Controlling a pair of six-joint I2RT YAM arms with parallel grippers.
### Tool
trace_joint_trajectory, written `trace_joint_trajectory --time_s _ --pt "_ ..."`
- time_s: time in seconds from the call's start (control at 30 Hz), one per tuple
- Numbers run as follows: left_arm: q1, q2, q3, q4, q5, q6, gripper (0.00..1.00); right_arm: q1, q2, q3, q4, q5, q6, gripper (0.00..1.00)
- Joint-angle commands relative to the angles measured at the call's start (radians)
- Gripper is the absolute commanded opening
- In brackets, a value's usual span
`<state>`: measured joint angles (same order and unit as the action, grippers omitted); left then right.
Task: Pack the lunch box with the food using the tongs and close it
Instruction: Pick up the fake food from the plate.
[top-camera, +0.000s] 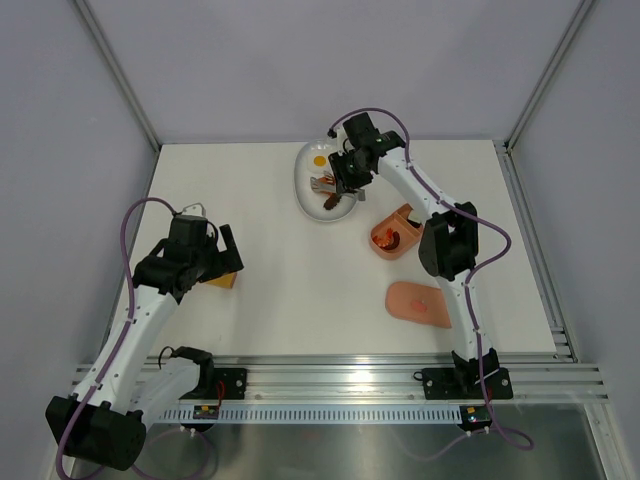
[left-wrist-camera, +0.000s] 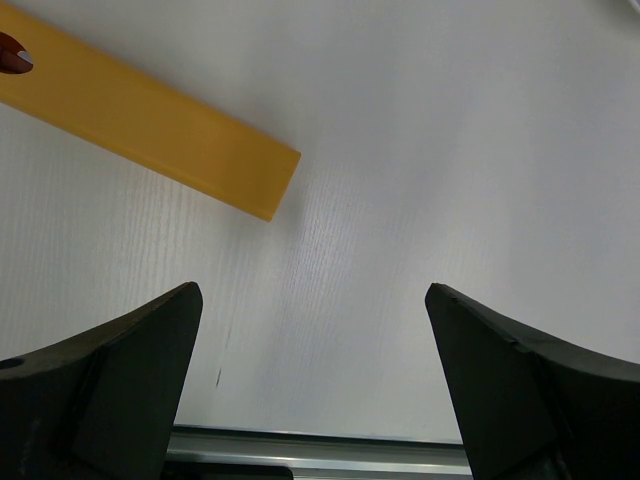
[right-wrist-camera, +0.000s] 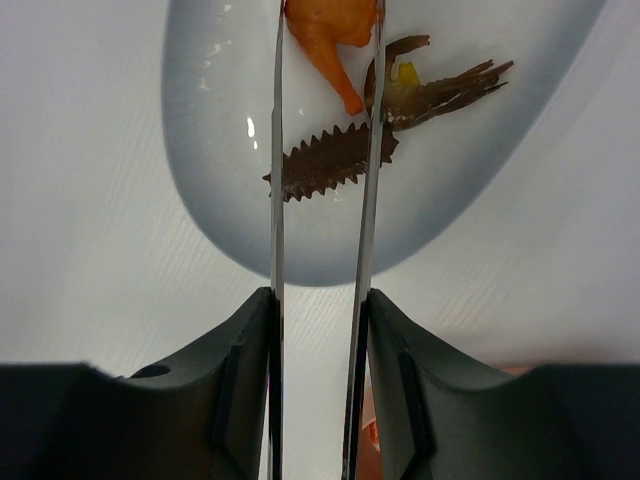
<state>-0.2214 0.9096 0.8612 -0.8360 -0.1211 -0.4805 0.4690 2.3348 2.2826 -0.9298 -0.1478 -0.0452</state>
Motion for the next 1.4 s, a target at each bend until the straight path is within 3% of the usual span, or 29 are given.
trace_joint_trajectory --time_s 0.0,0.73,1.13,1.37 --pt "-0.003 -0.018 -0.008 0.021 -0.018 -0.007 0.99 -0.006 -0.103 0.006 0.080 0.002 0.039 0.24" --pt "-0.004 -0.014 -0.011 0.029 -0.022 -0.004 0.99 -0.015 -0.164 -0.040 0.158 0.005 0.134 0.22" --pt "-0.003 0.009 -0.007 0.052 0.006 0.003 0.99 -0.032 -0.311 -0.233 0.233 0.031 0.163 0.22" --pt "-0.004 0.021 -0.007 0.064 0.018 0.008 0.99 -0.041 -0.475 -0.435 0.278 0.071 0.171 0.22"
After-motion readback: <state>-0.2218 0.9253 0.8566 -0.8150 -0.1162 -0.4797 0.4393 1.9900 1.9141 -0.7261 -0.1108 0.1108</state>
